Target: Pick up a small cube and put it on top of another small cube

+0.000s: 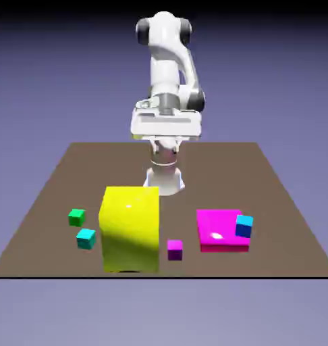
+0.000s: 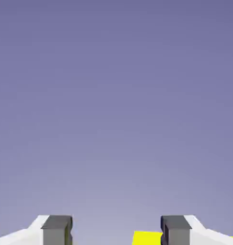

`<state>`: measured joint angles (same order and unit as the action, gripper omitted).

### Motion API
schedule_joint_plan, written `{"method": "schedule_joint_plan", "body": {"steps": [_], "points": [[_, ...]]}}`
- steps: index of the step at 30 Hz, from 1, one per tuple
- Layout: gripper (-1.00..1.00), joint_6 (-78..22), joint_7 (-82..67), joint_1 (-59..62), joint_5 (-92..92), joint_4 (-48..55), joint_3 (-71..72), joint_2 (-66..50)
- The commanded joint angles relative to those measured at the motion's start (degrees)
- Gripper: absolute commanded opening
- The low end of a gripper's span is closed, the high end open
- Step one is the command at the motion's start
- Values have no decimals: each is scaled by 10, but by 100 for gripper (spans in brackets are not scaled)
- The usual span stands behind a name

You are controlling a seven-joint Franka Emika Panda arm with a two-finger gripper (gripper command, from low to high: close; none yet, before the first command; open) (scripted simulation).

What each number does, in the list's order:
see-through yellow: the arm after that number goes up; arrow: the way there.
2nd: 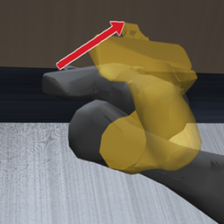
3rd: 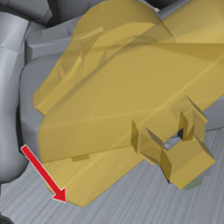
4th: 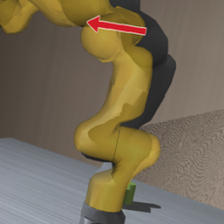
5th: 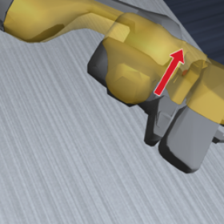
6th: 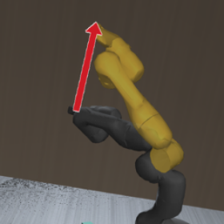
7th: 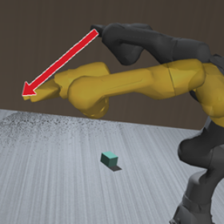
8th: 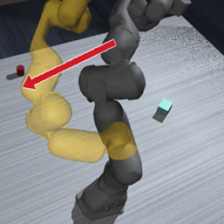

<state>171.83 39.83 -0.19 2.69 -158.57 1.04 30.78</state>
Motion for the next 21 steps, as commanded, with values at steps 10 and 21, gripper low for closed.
{"method": "schedule_joint_plan", "body": {"steps": [10,21], "points": [[0,-179,-219,86,197,195,59,-208],[0,-375,-460,181,413,410,124,-436]]}}
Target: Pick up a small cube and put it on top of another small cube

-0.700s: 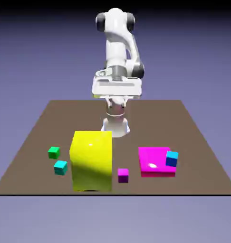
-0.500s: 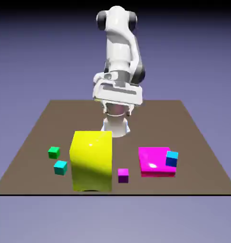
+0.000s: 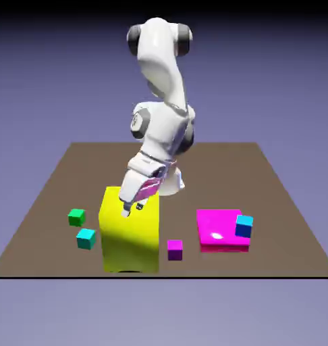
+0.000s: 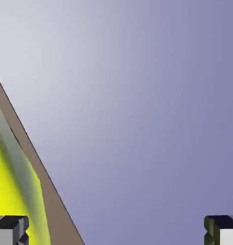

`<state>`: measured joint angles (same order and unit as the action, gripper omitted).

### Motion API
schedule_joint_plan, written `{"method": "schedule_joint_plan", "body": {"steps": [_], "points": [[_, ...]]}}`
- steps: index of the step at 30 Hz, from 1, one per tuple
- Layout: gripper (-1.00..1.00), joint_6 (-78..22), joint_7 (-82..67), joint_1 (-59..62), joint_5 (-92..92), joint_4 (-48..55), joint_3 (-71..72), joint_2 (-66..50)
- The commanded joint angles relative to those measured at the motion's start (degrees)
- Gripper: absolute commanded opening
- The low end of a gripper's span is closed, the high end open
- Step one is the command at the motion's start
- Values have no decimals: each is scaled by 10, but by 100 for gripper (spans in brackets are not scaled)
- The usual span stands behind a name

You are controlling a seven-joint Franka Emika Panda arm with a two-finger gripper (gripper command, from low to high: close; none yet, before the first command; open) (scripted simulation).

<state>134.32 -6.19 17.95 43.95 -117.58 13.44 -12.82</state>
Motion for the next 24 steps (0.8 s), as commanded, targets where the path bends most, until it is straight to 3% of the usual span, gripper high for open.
{"method": "schedule_joint_plan", "body": {"steps": [1,10,24], "points": [[0,-18,-22,9,20,20,6,-21],[0,-177,-204,88,179,186,46,-208],[0,-261,114,16,-144,74,-220,-180]]}}
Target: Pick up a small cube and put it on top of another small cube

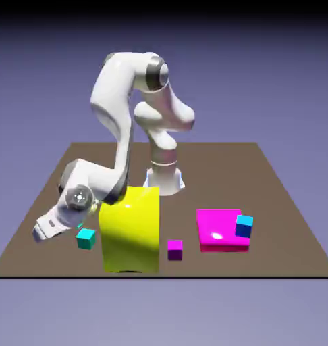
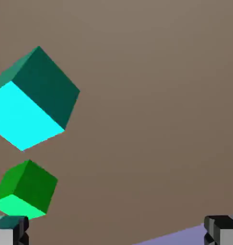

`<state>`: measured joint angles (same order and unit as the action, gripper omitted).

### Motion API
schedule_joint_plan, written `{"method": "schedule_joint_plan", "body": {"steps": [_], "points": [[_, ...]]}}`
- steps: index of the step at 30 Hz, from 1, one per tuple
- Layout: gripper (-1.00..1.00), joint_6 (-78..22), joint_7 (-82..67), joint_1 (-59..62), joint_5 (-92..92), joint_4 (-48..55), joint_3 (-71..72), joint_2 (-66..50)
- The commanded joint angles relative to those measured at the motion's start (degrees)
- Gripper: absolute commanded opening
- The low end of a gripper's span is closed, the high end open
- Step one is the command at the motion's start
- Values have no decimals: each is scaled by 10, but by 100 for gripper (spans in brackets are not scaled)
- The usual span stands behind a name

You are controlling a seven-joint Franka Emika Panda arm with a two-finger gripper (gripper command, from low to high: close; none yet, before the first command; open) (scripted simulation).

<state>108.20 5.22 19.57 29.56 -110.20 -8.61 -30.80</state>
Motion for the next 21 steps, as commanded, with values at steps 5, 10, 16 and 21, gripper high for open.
{"method": "schedule_joint_plan", "body": {"steps": [5,10,16,21], "points": [[0,25,105,3,-125,-67,-83,8],[0,70,155,17,-186,-115,-122,-5],[-100,113,157,24,-186,-134,-120,-28],[-100,45,114,13,-144,-93,-136,47]]}}
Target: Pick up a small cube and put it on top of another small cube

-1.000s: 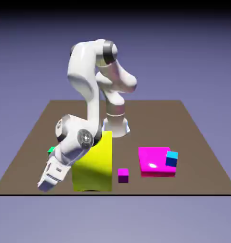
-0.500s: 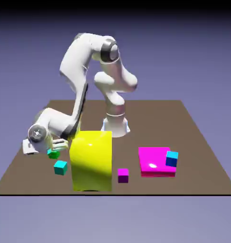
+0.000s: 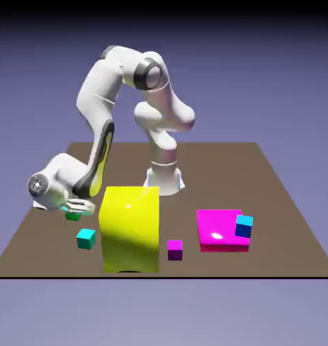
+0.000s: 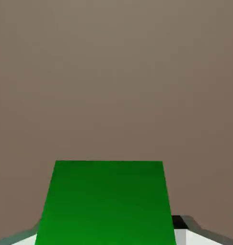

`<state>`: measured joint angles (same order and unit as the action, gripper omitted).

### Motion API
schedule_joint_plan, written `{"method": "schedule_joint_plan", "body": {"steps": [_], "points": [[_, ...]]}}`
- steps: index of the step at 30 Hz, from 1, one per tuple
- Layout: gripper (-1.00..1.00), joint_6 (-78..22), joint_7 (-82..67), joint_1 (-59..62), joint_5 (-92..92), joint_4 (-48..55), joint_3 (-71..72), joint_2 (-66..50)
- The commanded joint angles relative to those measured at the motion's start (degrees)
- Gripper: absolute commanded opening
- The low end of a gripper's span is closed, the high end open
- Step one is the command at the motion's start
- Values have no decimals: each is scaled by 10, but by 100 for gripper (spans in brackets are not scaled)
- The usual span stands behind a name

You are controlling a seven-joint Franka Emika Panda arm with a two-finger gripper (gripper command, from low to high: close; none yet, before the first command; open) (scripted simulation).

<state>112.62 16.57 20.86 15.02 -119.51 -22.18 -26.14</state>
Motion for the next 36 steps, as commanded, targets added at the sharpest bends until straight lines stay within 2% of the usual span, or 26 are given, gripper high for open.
{"method": "schedule_joint_plan", "body": {"steps": [1,7,23,27,29,35,36], "points": [[-100,5,-19,-7,27,0,3,19],[-100,35,-133,-50,176,-2,19,130],[-100,255,-282,-357,519,-198,344,278],[-100,306,-290,-427,570,-251,427,287],[-100,314,-278,-427,586,-279,423,280],[-100,318,-178,-415,723,-231,393,168],[100,318,-178,-415,723,-231,393,168]]}}
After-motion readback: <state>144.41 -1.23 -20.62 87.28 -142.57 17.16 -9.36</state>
